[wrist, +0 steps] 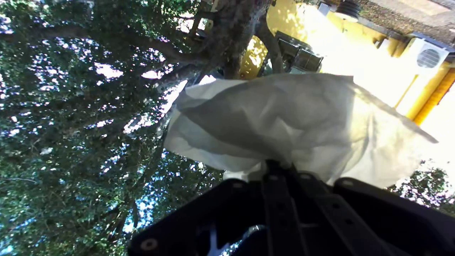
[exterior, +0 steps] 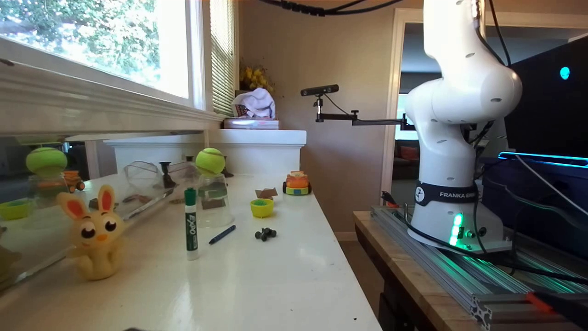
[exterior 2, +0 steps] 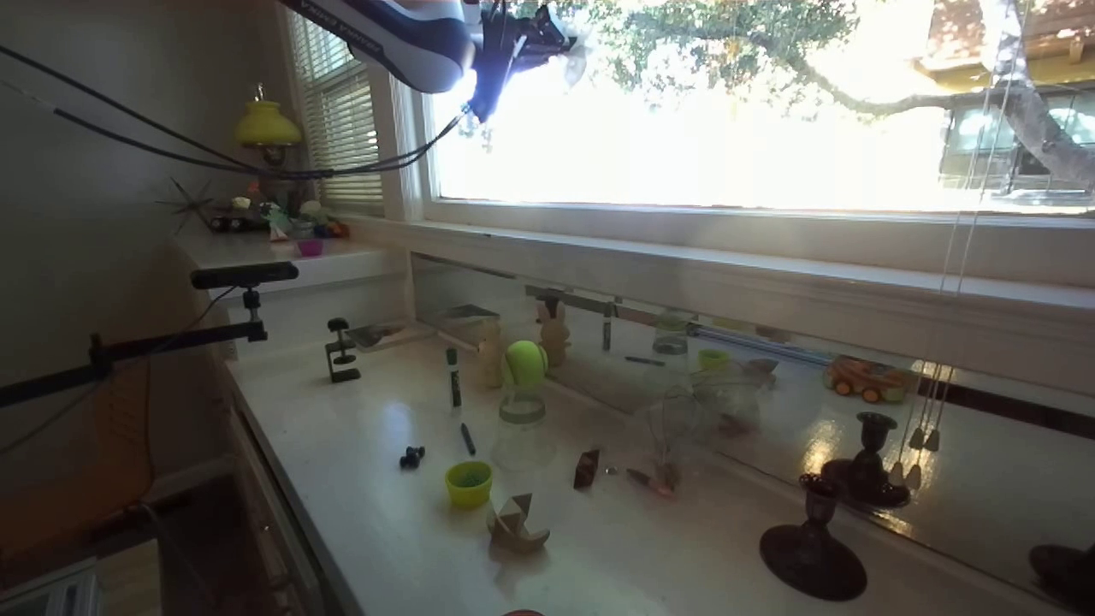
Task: Wipe the window with the paper towel
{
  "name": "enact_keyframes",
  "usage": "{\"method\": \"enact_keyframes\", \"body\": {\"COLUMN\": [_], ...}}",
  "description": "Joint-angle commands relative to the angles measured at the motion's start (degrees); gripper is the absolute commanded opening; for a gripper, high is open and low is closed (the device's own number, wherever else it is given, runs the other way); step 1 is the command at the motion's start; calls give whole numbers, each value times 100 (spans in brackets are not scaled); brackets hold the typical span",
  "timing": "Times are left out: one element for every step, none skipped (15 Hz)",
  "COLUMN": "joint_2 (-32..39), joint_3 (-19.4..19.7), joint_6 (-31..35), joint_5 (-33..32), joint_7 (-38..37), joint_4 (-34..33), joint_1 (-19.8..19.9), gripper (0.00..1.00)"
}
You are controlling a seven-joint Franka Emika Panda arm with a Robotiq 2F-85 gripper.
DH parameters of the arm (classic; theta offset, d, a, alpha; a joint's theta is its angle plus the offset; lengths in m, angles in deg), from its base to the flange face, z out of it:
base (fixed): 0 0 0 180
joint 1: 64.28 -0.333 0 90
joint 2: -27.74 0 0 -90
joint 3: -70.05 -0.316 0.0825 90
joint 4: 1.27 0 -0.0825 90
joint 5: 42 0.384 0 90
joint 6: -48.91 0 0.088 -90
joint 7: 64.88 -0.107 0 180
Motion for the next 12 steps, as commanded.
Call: {"method": "enact_keyframes", "body": {"joint_2": [315,352,383,420,465,486,511,533,551,559,563,565], "joint_3": [-88,-110,-127,-143,-164,-182,-196,-209,-218,-226,-230,-238], "joint_6": [220,243,280,308,349,364,396,432,471,511,547,581], "joint_5": [-25,-21,-17,-19,-18,-20,-14,-12,-13,-13,-11,-16], "joint_7": [92,124,161,190,240,279,321,375,423,463,521,577], "joint_4": [-394,-446,-502,-562,-643,-690,-744,-806,-866,-918,-969,-1027], "joint_1": [-66,-74,-90,-105,-115,-121,-122,-122,-121,-117,-116,-116], "gripper": [1,1,1,1,1,1,1,1,1,1,1,1]}}
